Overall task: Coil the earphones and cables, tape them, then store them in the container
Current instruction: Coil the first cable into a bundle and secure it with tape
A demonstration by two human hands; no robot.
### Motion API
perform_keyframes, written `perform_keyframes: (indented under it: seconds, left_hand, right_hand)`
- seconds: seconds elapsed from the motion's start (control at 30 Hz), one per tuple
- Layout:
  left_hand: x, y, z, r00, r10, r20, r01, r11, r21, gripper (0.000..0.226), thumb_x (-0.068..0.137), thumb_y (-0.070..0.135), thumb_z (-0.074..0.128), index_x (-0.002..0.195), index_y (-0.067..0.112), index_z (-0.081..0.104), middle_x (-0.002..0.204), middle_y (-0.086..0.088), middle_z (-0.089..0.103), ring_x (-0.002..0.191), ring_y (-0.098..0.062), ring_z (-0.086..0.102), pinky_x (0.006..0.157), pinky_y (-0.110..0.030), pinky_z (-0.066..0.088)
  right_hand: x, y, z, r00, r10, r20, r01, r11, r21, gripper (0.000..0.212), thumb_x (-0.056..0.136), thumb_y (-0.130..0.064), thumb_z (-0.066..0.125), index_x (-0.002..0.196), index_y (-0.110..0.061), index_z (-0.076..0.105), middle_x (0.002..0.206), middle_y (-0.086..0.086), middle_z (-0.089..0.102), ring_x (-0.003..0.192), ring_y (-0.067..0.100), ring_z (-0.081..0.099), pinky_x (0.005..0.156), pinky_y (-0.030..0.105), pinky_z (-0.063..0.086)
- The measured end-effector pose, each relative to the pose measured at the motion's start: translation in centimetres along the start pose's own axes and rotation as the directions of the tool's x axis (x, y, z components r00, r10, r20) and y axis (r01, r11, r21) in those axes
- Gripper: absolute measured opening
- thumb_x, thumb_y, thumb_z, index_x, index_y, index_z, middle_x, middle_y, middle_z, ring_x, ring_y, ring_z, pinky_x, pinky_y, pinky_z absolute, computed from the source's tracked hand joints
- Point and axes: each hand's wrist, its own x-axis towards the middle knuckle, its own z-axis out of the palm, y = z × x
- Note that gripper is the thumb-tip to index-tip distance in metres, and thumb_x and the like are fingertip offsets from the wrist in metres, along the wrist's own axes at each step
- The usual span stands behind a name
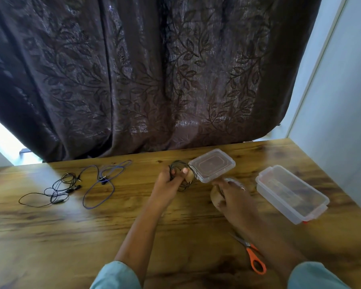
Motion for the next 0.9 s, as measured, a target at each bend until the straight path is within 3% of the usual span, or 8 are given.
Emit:
perform_keyframes:
  seconds: [0.1,0.17,0.23,0.33,0.4,0.57,0.67,0.9]
  left_hand:
    - [-0.4,-0.1,-0.1,0.998,-0.059,0.010,0.059,0.998,-0.009,0.048,0.089,0.039,0.059,0.099,-0.007,0.052,0.090,-0.010,0.060,0.087,-0.024,0.060,0.080,-0.040,0.050]
    - [-0.6,-0.1,-0.4,0.998,-0.069,-0.004,0.069,0.997,0.023,0.047,0.089,0.041,0.058,0.100,-0.005,0.052,0.091,-0.010,0.062,0.089,-0.025,0.062,0.085,-0.045,0.050]
    - [-0.9,0.0,-0.6,0.998,-0.062,-0.024,0.063,0.997,0.037,0.045,0.090,0.039,0.056,0.099,-0.004,0.052,0.085,-0.007,0.063,0.083,-0.020,0.062,0.083,-0.044,0.050]
    - [-1.4,-0.1,-1.4,0.999,-0.032,-0.028,0.033,0.999,0.040,0.037,0.090,0.038,0.056,0.091,0.001,0.052,0.076,-0.003,0.058,0.072,-0.014,0.056,0.073,-0.040,0.047]
    - [-1.6,-0.5,-2.3,1.000,-0.014,-0.014,0.014,0.999,0.051,0.033,0.091,0.039,0.055,0.084,0.008,0.049,0.074,-0.004,0.050,0.068,-0.017,0.048,0.066,-0.039,0.041]
    - [-2.0,-1.1,-4.8,1.000,-0.020,-0.023,0.020,0.999,0.028,0.025,0.093,0.029,0.054,0.077,0.013,0.044,0.068,0.002,0.046,0.064,-0.013,0.042,0.062,-0.033,0.035]
    - [-2.3,-1.4,-6.4,1.000,-0.025,-0.017,0.025,0.999,0.020,0.029,0.092,0.034,0.055,0.078,0.012,0.044,0.067,0.003,0.046,0.063,-0.011,0.042,0.061,-0.030,0.035]
    - [-2.6,-1.8,-11.5,0.999,-0.032,0.016,0.033,0.998,-0.051,0.028,0.092,0.029,0.056,0.076,0.012,0.040,0.066,0.002,0.043,0.061,-0.011,0.041,0.058,-0.027,0.035]
  right_hand:
    - [-0.1,0.2,0.8,0.995,0.029,0.096,-0.029,1.000,-0.005,0.047,0.089,-0.014,0.058,0.132,-0.029,0.047,0.137,-0.003,0.045,0.122,0.018,0.048,0.087,0.027,0.046]
    - [0.0,-0.3,0.7,0.995,0.031,0.090,-0.033,0.999,0.022,0.040,0.088,-0.019,0.062,0.125,-0.030,0.053,0.129,-0.005,0.051,0.112,0.010,0.053,0.082,0.017,0.044]
    - [0.3,-1.6,-0.3,0.999,0.033,0.039,-0.039,0.984,0.171,0.034,0.087,-0.024,0.064,0.119,-0.032,0.056,0.113,-0.010,0.058,0.094,-0.001,0.054,0.069,0.008,0.036]
    - [0.7,-4.8,-2.1,0.999,0.027,-0.031,-0.001,0.773,0.634,0.019,0.091,-0.027,0.060,0.110,-0.029,0.061,0.104,-0.012,0.064,0.091,0.000,0.059,0.073,0.015,0.047]
    - [0.8,-7.0,-2.6,1.000,0.005,0.028,-0.025,0.622,0.783,0.022,0.091,-0.029,0.060,0.113,-0.031,0.062,0.105,-0.015,0.066,0.093,0.006,0.063,0.076,0.027,0.056]
    - [1.4,-10.3,-1.7,0.992,-0.029,0.120,-0.077,0.615,0.785,0.033,0.087,-0.022,0.067,0.119,-0.028,0.057,0.105,-0.016,0.066,0.089,0.006,0.065,0.067,0.023,0.056]
    - [1.8,-11.9,-0.6,0.988,-0.007,0.153,-0.123,0.558,0.821,0.025,0.086,-0.013,0.067,0.109,-0.022,0.062,0.091,-0.007,0.070,0.077,-0.001,0.066,0.064,0.019,0.055]
    - [2.6,-16.0,1.8,0.983,0.046,0.180,-0.177,0.534,0.827,0.007,0.086,-0.008,0.067,0.093,-0.008,0.068,0.079,0.006,0.070,0.069,0.009,0.066,0.061,0.019,0.054]
